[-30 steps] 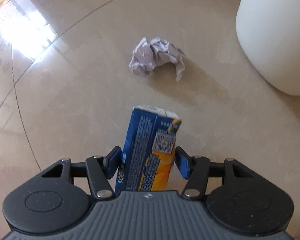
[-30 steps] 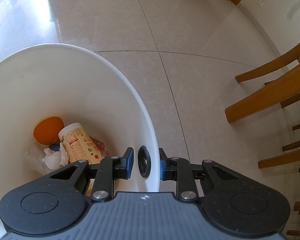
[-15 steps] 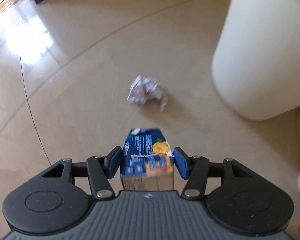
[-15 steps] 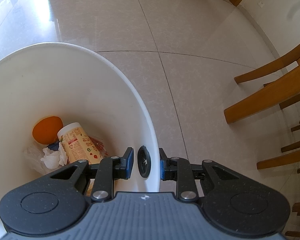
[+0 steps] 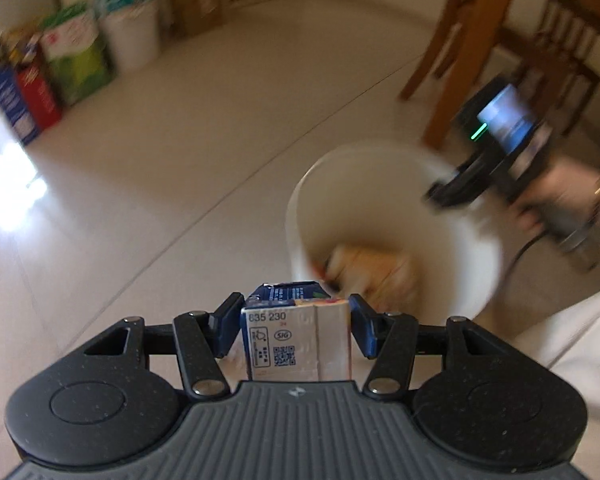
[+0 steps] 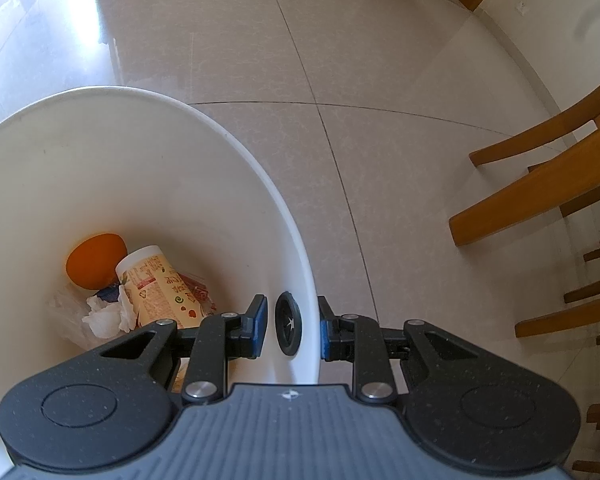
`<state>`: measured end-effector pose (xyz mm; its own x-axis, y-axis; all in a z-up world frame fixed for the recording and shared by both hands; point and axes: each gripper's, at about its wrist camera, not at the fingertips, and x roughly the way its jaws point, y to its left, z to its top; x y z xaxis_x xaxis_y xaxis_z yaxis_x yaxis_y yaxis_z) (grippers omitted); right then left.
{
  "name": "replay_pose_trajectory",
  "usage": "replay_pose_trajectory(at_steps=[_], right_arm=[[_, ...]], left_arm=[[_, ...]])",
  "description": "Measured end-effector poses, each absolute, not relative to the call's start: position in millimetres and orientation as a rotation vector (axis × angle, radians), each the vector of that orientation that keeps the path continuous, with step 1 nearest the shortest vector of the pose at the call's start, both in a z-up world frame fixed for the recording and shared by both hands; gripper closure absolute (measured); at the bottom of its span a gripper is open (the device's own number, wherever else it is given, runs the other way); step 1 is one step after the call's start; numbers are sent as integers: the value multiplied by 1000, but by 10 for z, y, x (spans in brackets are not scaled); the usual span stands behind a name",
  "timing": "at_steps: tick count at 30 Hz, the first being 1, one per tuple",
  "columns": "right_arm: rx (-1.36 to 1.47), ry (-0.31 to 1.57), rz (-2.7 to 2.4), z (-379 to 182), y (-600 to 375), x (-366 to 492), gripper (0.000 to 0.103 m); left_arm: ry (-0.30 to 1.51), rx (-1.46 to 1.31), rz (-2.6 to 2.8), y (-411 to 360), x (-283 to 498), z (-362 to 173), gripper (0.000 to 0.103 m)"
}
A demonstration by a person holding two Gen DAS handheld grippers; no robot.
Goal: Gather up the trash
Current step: 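Carry the blue juice carton over the bin and release it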
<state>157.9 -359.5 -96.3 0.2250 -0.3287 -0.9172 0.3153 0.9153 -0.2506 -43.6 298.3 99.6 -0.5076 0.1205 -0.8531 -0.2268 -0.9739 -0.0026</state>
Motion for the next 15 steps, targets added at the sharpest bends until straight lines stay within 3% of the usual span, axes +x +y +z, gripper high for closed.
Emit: replay_pose_trajectory(at_steps=[6, 7, 8, 10, 15], right_arm=[[6, 1265, -441, -949, -3618, 1569, 75], [11, 1264, -441, -946, -3621, 1567, 75], [11, 1264, -439, -942, -3620, 1565, 75], [11, 1263, -435, -949, -3615, 1559, 74], [19, 1258, -423, -942, -3629, 1545, 75]], left_arm=[[146, -1349, 2472, 3419, -785, 1091, 47], [139, -1349, 2459, 3478, -813, 1079, 40], [127, -1349, 2463, 3521, -823, 1087, 24], [124, -1344, 2490, 3574, -864, 990, 8], [146, -1376, 2518, 3527, -883, 865, 8]])
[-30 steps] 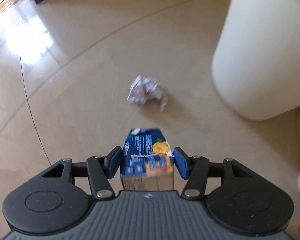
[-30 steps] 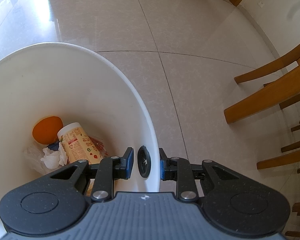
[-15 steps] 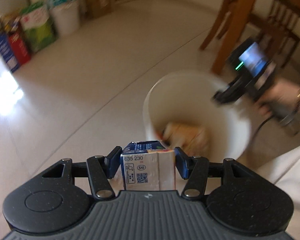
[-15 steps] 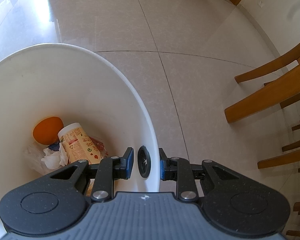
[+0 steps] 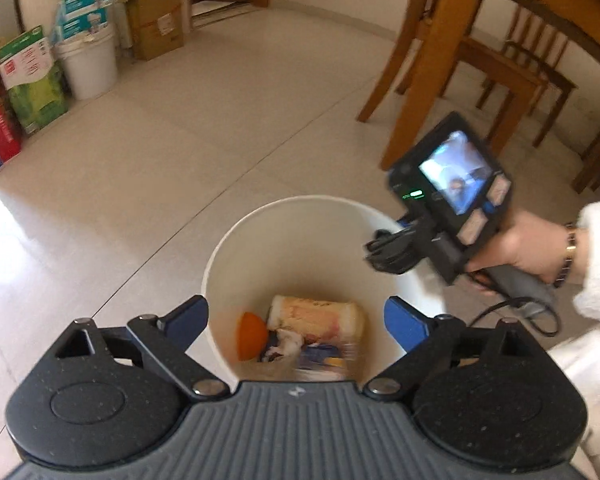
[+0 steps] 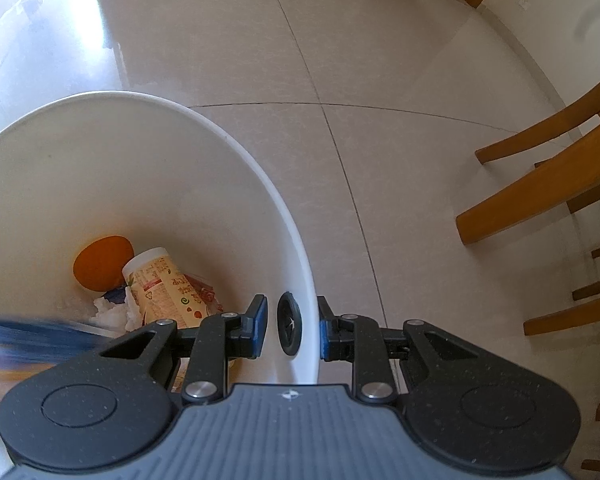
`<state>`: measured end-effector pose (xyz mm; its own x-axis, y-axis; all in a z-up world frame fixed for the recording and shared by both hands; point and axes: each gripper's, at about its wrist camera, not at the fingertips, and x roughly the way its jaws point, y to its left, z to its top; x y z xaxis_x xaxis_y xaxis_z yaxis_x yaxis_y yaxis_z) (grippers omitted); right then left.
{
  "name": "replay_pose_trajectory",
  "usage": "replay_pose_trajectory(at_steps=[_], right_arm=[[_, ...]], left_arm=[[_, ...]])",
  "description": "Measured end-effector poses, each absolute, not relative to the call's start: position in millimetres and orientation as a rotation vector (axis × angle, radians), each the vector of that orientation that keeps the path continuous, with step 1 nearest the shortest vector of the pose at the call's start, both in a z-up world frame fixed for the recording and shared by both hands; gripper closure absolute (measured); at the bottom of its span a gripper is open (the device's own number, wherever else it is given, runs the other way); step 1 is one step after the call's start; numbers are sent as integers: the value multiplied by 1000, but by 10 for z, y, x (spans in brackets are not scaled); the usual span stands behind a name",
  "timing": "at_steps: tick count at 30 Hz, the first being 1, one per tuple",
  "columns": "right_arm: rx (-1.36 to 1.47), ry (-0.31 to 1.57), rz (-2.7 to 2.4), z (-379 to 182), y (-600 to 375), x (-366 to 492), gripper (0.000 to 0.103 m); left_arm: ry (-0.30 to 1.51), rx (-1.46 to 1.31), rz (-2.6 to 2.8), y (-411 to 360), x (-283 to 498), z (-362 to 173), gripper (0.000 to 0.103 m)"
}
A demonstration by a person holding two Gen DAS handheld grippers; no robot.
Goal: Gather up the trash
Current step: 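Carry the blue juice carton over the bin and release it, then move the left gripper to the crumpled white paper and grasp it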
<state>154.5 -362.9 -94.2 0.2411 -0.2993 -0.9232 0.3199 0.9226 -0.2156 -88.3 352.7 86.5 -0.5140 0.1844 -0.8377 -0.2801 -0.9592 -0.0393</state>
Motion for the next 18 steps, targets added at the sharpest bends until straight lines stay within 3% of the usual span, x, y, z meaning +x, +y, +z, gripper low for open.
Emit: replay_pose_trajectory(at_steps=[9, 18], right_arm=[[16, 1256, -419, -939, -3631, 1541, 75], [4, 1256, -427, -960, -3616, 1550, 75]], left_arm=[[51, -1414, 2644, 3077, -856, 684, 8], [-70, -1518, 2777, 2469, -881, 64, 7]])
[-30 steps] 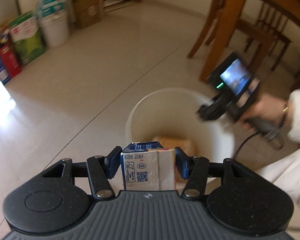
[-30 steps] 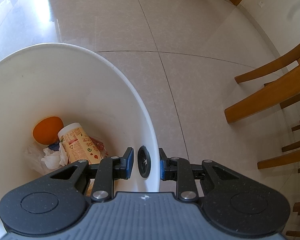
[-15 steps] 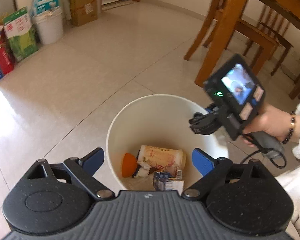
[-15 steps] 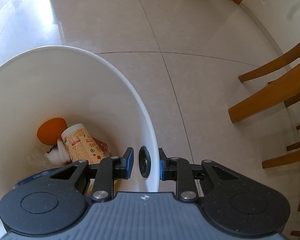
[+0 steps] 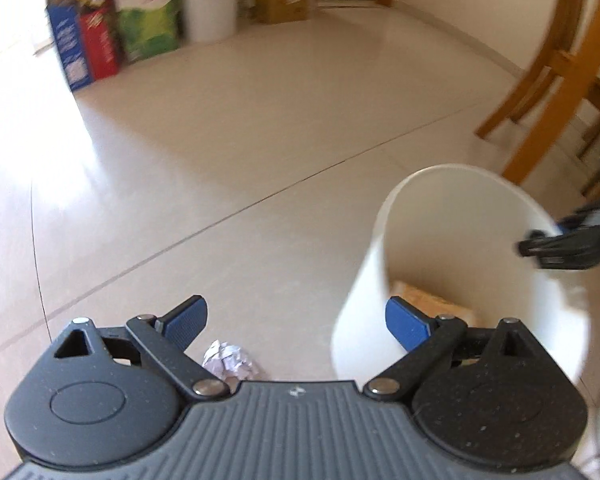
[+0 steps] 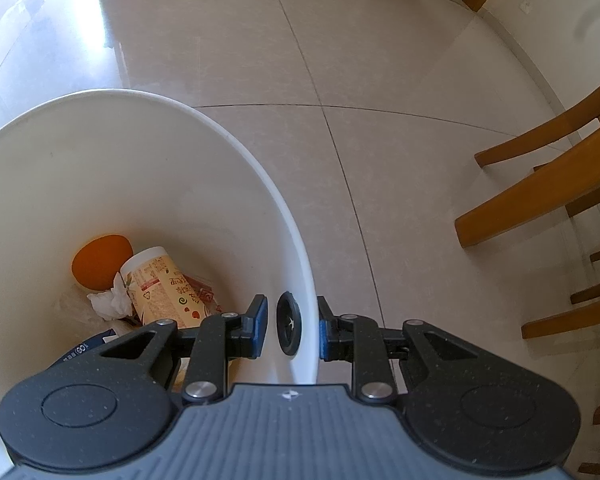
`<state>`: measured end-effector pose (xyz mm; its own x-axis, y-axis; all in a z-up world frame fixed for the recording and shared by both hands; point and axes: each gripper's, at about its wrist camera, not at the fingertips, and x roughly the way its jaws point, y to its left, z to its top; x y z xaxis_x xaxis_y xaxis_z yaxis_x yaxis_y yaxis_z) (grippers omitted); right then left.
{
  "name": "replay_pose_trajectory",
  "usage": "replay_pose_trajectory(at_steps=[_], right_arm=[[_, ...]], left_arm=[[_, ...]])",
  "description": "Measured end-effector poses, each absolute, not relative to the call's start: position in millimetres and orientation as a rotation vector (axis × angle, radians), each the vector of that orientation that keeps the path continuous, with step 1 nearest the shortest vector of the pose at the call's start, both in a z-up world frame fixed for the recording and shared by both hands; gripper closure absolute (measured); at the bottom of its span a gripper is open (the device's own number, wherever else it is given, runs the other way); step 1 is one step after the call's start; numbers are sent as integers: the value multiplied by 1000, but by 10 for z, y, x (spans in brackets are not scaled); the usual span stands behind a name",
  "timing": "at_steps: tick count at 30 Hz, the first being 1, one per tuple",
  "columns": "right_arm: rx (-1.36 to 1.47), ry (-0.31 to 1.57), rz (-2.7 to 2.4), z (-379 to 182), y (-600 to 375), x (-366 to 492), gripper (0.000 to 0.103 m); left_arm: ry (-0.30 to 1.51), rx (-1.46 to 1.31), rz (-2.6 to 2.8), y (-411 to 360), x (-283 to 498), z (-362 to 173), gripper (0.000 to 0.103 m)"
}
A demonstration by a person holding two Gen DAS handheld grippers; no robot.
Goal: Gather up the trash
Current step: 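Move the left gripper to the crumpled white paper and grasp it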
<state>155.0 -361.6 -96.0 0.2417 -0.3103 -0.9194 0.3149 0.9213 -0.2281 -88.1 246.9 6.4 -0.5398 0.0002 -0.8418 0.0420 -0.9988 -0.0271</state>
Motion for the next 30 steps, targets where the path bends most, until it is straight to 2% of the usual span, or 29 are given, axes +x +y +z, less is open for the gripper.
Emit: replay_pose_trajectory(at_steps=[9, 15, 19, 30], right_arm=[[-26, 1257, -429, -994, -3593, 1552, 74], [-29, 1264, -439, -1017, -3584, 1572, 73], [-24, 1267, -445, -1024, -3586, 1581, 73], [-13, 1269, -446, -1021, -3595, 1589, 73]], left_arm=[[106, 1486, -2648, 2136, -782, -987, 7], [272, 1477, -2587, 1975, -659, -1601, 7], [247, 1512, -2529, 1963, -604, -1968, 7], [136, 1525, -2512, 2013, -639, -2332, 7]])
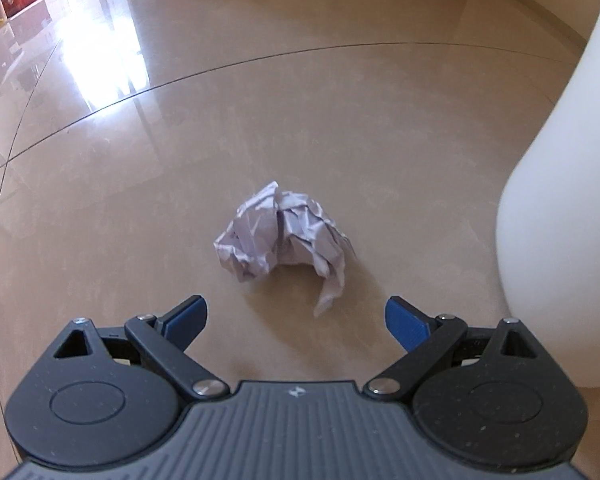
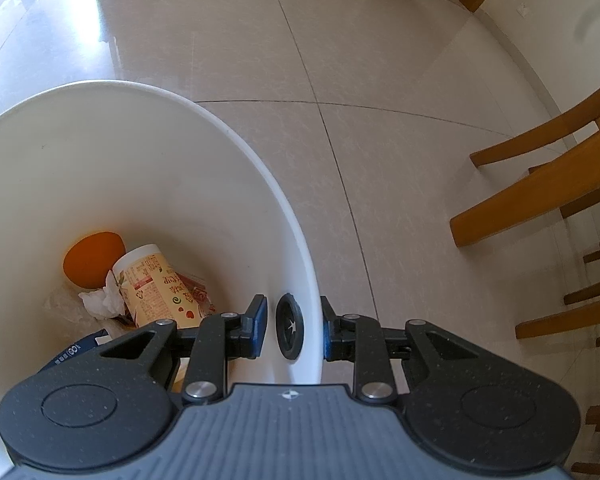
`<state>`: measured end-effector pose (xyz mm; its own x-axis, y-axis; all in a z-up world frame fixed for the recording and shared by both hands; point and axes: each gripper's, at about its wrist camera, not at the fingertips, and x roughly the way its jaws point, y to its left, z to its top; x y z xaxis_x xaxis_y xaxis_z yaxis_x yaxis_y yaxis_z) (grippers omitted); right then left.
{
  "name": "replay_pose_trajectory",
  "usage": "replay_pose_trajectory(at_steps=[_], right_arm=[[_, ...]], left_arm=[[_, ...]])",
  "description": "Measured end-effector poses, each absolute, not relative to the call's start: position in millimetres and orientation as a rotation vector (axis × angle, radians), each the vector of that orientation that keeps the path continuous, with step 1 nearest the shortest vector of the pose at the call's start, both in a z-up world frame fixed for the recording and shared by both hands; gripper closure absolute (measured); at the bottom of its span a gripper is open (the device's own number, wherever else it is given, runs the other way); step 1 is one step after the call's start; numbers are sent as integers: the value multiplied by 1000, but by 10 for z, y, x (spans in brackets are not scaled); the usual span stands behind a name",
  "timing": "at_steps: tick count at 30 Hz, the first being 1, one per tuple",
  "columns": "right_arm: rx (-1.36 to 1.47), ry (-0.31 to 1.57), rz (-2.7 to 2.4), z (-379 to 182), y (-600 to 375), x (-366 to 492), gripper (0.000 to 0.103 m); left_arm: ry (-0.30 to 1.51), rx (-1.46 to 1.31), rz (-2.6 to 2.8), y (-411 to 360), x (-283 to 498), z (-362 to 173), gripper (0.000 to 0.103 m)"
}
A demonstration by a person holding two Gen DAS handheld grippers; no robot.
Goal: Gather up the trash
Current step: 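Move the left gripper to the crumpled white paper and grasp it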
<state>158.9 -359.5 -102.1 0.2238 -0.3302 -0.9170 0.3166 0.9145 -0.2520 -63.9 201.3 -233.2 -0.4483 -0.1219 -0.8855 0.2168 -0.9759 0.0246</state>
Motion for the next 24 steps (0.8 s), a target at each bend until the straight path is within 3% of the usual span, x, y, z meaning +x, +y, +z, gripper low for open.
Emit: replay_pose_trajectory(at_steps=[15, 24], right_arm=[[6, 1270, -435, -1001, -3621, 1584, 72], [1, 1271, -433, -1007, -3613, 1589, 72]], left_arm=[[1, 1498, -2519, 1966, -880, -2427, 11], [-2, 1541, -2560, 1967, -951, -2358, 51]])
